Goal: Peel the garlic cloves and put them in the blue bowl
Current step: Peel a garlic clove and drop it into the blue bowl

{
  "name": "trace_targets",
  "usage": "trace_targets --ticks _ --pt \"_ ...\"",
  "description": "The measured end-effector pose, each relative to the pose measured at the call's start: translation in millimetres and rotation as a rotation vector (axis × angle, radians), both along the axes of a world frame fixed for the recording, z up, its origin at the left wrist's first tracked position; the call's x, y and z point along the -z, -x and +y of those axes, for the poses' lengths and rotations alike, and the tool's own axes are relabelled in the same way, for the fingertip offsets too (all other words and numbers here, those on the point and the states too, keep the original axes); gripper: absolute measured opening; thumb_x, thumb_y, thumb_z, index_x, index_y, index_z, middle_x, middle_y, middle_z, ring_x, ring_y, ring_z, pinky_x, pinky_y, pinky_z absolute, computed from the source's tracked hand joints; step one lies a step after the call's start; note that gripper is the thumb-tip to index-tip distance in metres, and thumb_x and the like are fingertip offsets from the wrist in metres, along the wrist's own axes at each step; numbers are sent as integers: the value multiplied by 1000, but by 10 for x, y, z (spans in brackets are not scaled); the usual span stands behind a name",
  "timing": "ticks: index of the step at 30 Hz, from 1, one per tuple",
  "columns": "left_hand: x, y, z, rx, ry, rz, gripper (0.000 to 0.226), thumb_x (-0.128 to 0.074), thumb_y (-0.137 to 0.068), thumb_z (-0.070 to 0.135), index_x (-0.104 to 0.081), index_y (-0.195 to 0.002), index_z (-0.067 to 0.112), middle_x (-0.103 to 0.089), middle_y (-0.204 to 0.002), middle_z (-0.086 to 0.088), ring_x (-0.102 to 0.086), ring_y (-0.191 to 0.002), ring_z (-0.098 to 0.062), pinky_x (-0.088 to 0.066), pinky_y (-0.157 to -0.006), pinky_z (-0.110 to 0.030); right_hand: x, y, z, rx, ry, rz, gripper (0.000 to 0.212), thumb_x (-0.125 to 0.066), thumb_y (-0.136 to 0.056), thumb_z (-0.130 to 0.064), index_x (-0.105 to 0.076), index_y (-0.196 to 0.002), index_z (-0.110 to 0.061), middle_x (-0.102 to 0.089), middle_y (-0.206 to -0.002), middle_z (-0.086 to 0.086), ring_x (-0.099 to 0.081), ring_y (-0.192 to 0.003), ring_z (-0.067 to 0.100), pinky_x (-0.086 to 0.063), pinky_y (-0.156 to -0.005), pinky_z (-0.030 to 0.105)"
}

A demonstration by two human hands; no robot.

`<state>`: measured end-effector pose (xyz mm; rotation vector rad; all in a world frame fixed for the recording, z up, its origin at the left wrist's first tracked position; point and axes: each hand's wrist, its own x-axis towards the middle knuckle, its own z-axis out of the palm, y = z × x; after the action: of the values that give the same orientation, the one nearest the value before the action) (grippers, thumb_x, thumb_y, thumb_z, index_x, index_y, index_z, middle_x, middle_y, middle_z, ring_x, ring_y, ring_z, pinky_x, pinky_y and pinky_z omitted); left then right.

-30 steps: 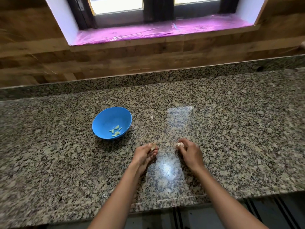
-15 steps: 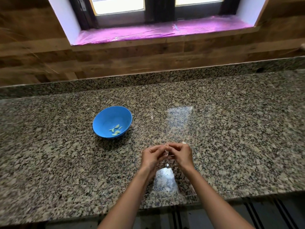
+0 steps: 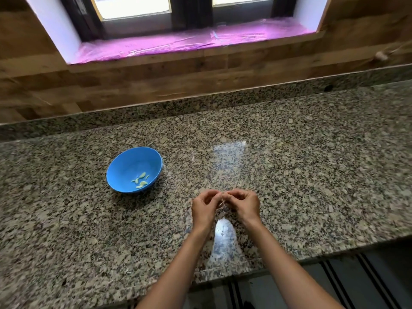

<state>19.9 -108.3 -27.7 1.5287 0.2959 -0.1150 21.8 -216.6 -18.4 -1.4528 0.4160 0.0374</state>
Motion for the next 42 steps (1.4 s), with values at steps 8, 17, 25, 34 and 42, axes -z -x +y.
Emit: trace_targets --ticks 8,17,25,34,42 --pt "152 -128 128 -114 15 133 26 -66 -81 -3 -69 -104 9 -72 -98 -4 -67 -82 -8 -52 -65 -13 55 -44 -102 49 150 -2 15 -73 -75 -6 -67 -77 -19 -70 -78 5 -68 -74 21 -58 -71 31" --pt "45 -153 200 6 -139 91 23 -57 -92 22 -66 -109 10 -65 -90 -2 -59 -70 -9 -49 -57 -11 12 28 99 -61 174 -107 16 -66 -83 -6 -64 -86 -21 -67 -89 -7 -65 -88 12 -54 -79 23" --pt "-52 95 638 -68 552 352 13 -54 -91 8 -66 -93 2 -71 -73 -12 -70 -61 -17 -56 -52 -22 147 7 615 -164 -174 17 13 -63 -82 2 -70 -84 -9 -68 -90 12 -65 -80 19 -53 -73 30" --pt "125 114 1108 93 -917 79 13 -79 -73 31 -68 -72 23 -68 -72 8 -62 -70 -8 -49 -68 -23 479 163 401 -719 1135 -395 66 -30 -87 -61 -33 -142 -25 -23 -147 -11 -17 -139 8 -9 -117 35" --pt "73 52 1004 290 -541 190 10 -75 -78 11 -71 -84 5 -71 -75 -8 -66 -64 -18 -56 -56 -26 567 244 318 -894 1273 -317 74 -5 -85 -66 3 -148 -28 14 -151 -13 11 -141 4 16 -112 30"
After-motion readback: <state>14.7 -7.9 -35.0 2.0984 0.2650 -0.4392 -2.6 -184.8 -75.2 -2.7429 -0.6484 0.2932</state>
